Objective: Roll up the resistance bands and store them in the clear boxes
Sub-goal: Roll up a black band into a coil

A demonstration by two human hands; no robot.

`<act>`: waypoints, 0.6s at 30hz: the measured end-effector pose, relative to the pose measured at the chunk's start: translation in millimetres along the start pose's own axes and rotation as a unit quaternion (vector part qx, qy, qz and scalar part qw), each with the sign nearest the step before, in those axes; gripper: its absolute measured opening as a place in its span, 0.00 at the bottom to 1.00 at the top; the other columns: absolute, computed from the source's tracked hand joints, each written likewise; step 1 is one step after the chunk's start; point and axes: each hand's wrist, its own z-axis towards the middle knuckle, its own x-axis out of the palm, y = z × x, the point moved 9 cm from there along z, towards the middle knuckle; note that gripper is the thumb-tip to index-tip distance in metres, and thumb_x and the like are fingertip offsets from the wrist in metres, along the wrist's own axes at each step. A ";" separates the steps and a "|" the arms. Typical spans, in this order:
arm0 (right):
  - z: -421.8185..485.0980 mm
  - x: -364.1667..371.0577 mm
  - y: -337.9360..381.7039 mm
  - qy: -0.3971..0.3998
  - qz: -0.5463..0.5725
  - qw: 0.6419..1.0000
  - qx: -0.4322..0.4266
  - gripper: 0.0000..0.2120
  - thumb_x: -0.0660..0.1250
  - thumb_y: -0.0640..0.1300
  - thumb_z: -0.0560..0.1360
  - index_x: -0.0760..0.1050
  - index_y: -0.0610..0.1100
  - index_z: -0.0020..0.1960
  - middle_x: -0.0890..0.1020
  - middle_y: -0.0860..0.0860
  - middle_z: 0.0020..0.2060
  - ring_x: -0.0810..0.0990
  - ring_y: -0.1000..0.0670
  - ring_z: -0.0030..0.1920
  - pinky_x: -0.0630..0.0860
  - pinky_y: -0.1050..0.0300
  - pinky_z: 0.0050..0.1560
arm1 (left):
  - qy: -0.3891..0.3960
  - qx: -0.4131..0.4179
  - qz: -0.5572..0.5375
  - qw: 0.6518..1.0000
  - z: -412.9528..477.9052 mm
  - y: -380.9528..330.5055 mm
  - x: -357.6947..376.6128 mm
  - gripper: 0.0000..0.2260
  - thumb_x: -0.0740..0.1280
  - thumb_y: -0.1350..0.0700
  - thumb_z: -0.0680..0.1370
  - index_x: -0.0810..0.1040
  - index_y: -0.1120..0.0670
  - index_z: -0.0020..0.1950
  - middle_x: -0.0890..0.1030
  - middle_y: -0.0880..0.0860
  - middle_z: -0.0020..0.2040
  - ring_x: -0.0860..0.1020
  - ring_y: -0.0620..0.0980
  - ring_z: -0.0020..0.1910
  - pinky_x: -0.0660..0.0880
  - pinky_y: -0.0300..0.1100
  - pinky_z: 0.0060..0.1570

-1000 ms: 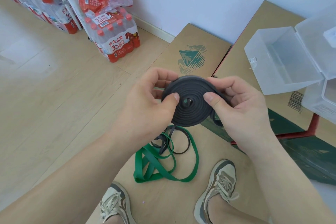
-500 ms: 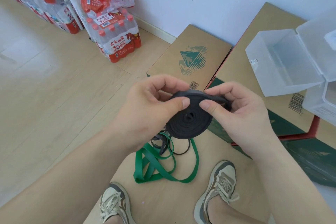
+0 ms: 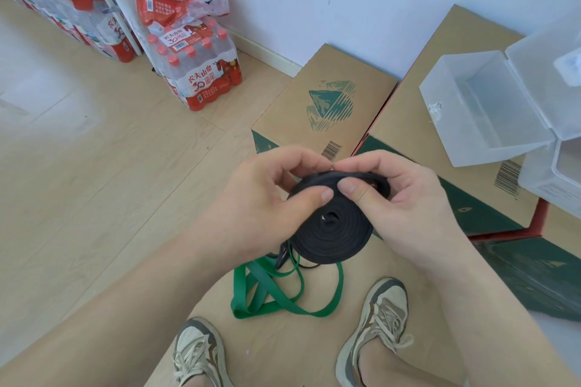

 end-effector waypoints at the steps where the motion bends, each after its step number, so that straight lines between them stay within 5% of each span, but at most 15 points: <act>1: 0.6 -1.3 0.3 -0.005 0.015 1.000 0.002 0.09 0.73 0.36 0.78 0.83 0.49 0.53 0.88 0.50 0.46 0.86 0.51 0.49 0.83 0.53 0.50 | -0.008 0.001 -0.001 1.000 0.7 -0.2 -1.7 0.11 0.74 0.59 0.77 0.84 0.43 0.52 0.85 0.42 0.45 0.82 0.44 0.43 0.83 0.41 0.42; 5: 0.4 -15.0 2.8 -0.053 0.087 0.995 0.003 0.09 0.70 0.46 0.77 0.80 0.44 0.54 0.87 0.44 0.46 0.84 0.50 0.47 0.82 0.52 0.50 | -0.038 -0.003 -0.052 0.998 2.2 4.3 -6.0 0.11 0.74 0.58 0.77 0.84 0.42 0.53 0.86 0.43 0.46 0.82 0.44 0.45 0.80 0.37 0.44; 10: -0.5 -19.2 0.5 -0.073 0.108 0.991 0.010 0.10 0.71 0.49 0.75 0.83 0.47 0.54 0.88 0.47 0.48 0.85 0.48 0.49 0.83 0.49 0.53 | -0.054 -0.017 -0.161 0.985 4.3 7.9 -3.9 0.11 0.73 0.55 0.74 0.86 0.42 0.54 0.87 0.53 0.50 0.82 0.63 0.53 0.83 0.59 0.53; 13: -0.4 -9.3 1.3 -0.031 0.134 0.991 0.009 0.11 0.72 0.42 0.78 0.81 0.50 0.59 0.88 0.44 0.52 0.85 0.42 0.53 0.83 0.46 0.56 | -0.088 -0.012 -0.181 0.979 5.7 6.6 -7.0 0.11 0.73 0.56 0.74 0.86 0.41 0.53 0.87 0.54 0.49 0.82 0.63 0.52 0.84 0.51 0.50; 18: -0.3 -18.8 -1.5 -0.076 0.103 0.992 0.017 0.13 0.71 0.32 0.78 0.82 0.48 0.56 0.89 0.48 0.48 0.87 0.51 0.48 0.84 0.56 0.52 | -0.035 -0.067 -0.193 0.978 5.1 12.8 2.6 0.09 0.76 0.52 0.74 0.84 0.46 0.53 0.86 0.51 0.48 0.84 0.55 0.45 0.80 0.42 0.37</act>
